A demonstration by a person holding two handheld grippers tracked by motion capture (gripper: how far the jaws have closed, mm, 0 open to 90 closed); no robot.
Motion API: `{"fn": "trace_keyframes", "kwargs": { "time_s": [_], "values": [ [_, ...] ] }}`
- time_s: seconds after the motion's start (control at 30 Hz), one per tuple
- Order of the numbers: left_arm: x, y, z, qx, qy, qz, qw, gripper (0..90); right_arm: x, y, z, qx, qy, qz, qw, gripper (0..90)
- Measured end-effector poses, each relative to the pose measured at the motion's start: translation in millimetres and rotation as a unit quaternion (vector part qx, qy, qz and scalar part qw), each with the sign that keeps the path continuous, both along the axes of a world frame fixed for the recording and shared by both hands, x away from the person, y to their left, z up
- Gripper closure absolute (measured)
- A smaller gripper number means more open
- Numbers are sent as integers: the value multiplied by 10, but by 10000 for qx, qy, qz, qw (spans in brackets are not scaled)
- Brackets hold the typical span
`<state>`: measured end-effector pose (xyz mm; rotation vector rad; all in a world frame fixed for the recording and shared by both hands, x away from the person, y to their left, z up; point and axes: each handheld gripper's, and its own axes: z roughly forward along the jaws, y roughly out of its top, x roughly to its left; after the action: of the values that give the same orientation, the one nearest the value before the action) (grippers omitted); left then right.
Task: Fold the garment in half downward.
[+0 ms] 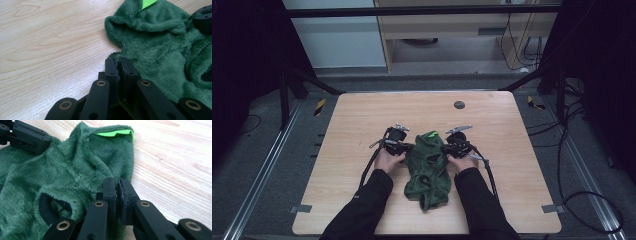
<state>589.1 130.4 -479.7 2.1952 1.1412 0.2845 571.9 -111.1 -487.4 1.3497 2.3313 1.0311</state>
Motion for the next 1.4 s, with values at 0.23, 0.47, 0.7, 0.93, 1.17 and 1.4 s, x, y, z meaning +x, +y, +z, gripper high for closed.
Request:
{"fn": "trace_keyframes", "kwargs": {
  "time_s": [0.23,0.47,0.7,0.93,1.17,1.4],
  "values": [
    [-45,13,111,-105,-134,-30,9999,852,-12,-34,91,100,-105,13,9999,852],
    [-104,16,232,-181,-247,-25,9995,852,-43,-59,237,160,-255,108,9995,853],
    [-195,31,362,-162,-372,-114,9991,852,-98,-73,357,246,-355,185,9989,853],
    [-332,54,488,-194,-512,-250,9982,851,-214,-133,490,402,-501,348,9973,853],
    [-485,88,591,-259,-604,-402,9970,851,-326,-148,562,455,-643,521,9955,851],
    [-638,119,625,-281,-654,-531,9961,850,-472,-140,581,581,-799,694,9927,851]
  ]
}}
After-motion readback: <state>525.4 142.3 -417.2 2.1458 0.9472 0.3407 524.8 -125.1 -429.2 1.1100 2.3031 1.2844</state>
